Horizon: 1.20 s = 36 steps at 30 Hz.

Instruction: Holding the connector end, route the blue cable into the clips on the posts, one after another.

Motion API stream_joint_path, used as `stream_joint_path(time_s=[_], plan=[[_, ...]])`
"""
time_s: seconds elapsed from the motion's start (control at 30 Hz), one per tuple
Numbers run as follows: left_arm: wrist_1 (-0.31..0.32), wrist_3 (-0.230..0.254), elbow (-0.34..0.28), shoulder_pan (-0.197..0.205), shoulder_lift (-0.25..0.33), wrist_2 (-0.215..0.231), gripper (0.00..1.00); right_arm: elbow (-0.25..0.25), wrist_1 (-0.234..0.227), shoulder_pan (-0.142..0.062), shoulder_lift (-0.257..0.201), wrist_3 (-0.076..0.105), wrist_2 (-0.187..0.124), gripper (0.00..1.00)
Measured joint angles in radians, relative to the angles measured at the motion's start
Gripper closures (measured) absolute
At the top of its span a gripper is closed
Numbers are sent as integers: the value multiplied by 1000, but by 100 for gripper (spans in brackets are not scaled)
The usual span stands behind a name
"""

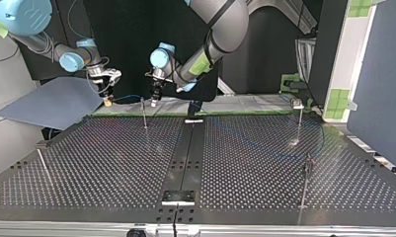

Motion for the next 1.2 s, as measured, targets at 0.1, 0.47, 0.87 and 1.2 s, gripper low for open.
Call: stream_joint_path(time_s=[0.1, 0.47, 0.87, 1.2], plan=[[6, -1, 0, 4, 0, 3, 100, -3, -2, 4, 0, 10, 15, 100], [1, -2, 52, 18, -48, 21, 100, -32, -5, 32, 0, 50, 82, 100], [-11, -1, 109, 28, -52, 33, 100, -40, -47, 57, 1, 107, 106, 100], [-14, -2, 110, 37, -53, 49, 100, -52, -79, 67, 2, 154, 151, 100]])
